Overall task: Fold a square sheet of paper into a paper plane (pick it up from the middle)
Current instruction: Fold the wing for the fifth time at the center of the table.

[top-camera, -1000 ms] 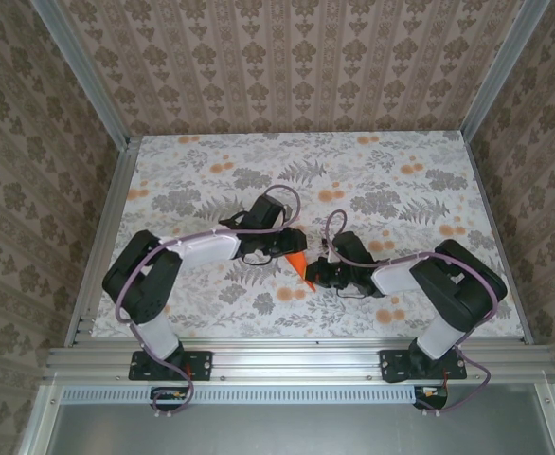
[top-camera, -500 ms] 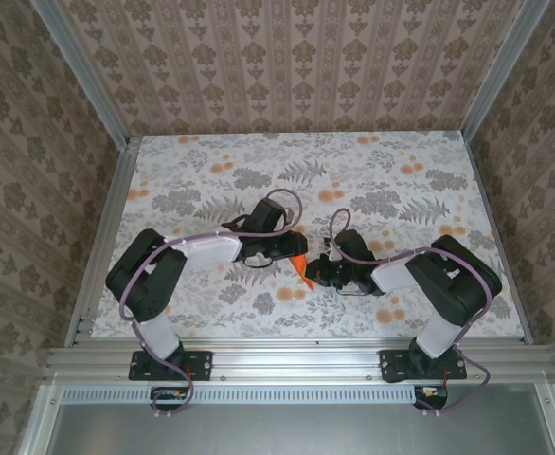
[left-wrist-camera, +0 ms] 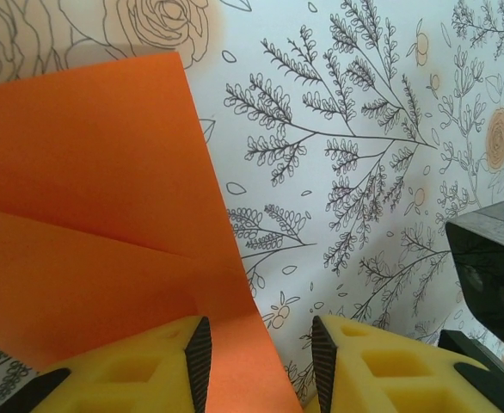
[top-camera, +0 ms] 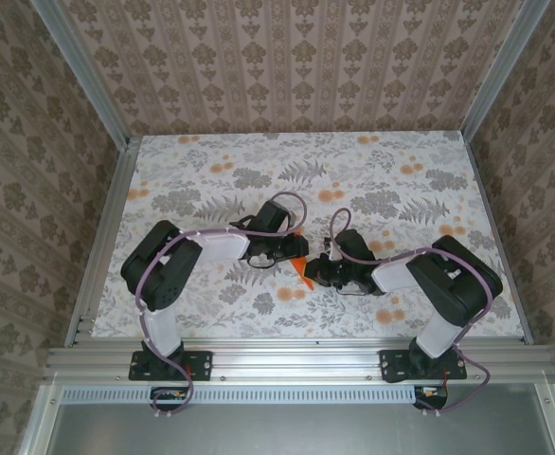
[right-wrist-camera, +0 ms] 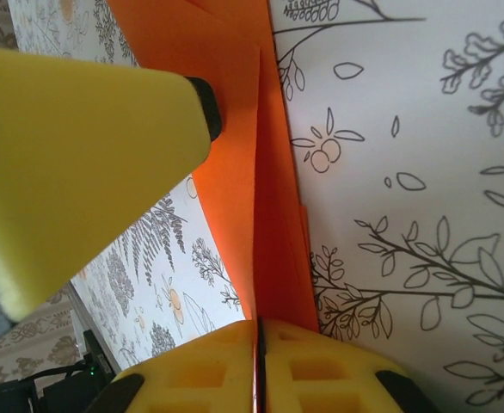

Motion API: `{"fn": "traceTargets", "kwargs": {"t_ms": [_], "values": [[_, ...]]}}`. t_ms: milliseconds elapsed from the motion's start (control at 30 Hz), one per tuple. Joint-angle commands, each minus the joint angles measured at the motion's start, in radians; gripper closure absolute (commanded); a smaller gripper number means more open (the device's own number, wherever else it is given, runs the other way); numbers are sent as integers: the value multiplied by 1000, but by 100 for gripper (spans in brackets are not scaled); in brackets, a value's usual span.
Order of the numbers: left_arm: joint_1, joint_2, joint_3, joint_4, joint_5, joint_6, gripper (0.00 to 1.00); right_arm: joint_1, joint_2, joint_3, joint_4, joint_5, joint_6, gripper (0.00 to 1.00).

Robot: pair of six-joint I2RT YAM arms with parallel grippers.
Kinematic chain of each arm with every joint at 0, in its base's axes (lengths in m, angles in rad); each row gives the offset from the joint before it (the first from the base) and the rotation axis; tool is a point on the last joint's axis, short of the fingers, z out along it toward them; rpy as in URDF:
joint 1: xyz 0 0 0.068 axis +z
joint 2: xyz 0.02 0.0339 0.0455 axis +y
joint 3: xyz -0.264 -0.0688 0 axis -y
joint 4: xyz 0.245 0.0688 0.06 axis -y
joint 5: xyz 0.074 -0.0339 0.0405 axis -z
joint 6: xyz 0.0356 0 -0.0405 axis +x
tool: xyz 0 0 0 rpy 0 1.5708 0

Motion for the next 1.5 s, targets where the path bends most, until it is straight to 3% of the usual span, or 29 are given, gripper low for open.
{"fn": "traceTargets", "kwargs": {"t_ms": [0,167,300,700,1067,1467], "values": [[4,30,3,-7,-6,36,62,-4,-50,9,-83,9,-6,85],[4,41,3,-16,3,55,62,-4,-133,21,-220,42,-59,79],[4,51,5,-19,13,65,62,-3,-162,53,-331,54,-116,83],[-1,49,7,-23,27,71,62,-1,-115,72,-384,51,-128,98],[-2,54,11,-46,24,74,62,14,-74,44,-391,62,-125,99],[-2,61,18,-72,18,76,63,37,-93,69,-537,149,-184,99]]}}
